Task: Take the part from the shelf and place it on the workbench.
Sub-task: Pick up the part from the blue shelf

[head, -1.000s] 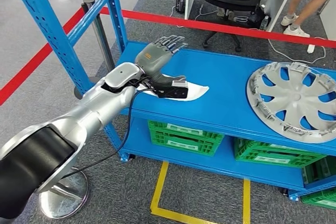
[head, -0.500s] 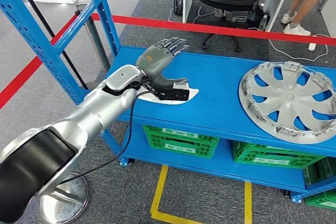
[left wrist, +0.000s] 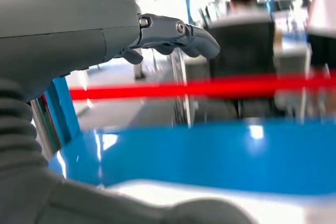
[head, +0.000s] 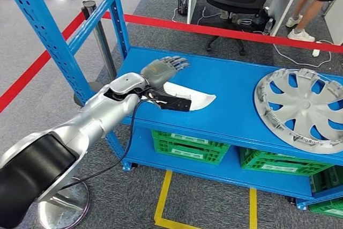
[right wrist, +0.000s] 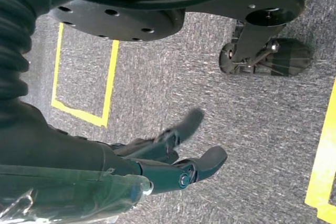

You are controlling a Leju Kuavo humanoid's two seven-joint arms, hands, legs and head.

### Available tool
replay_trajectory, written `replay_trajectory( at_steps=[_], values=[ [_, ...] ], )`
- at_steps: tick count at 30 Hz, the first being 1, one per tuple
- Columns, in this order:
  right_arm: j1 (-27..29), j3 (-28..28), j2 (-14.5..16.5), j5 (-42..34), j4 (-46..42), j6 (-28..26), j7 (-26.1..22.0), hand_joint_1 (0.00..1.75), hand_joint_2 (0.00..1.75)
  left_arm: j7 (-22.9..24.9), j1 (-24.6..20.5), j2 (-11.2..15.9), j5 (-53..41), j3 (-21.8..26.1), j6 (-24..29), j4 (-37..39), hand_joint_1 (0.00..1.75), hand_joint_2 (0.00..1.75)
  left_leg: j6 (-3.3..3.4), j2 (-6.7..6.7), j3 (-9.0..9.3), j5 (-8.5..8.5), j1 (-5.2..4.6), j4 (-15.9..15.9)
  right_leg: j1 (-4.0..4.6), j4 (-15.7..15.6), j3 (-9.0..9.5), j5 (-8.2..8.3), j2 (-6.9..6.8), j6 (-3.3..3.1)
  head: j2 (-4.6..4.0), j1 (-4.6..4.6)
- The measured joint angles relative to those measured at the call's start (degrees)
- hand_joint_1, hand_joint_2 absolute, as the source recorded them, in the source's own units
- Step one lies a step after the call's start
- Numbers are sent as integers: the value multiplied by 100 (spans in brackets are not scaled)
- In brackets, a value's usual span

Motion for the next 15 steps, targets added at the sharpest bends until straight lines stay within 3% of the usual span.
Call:
replay_trajectory(
  at_steps=[5, 15],
  values=[
    [2, 0, 0, 32, 0, 33, -10, 0, 175, -148, 2, 48, -75, -164, -386, 58, 0, 175, 29, 0, -5, -4, -8, 1, -7, -56, 19, 27, 3, 113, 0, -3],
    [-6, 0, 0, 86, 0, 47, -34, 0, 175, -272, 3, 231, -75, -335, -477, 133, 0, 175, 17, 0, 2, 15, 4, -12, 8, -39, 5, 27, 4, 135, 0, -5]
  ],
)
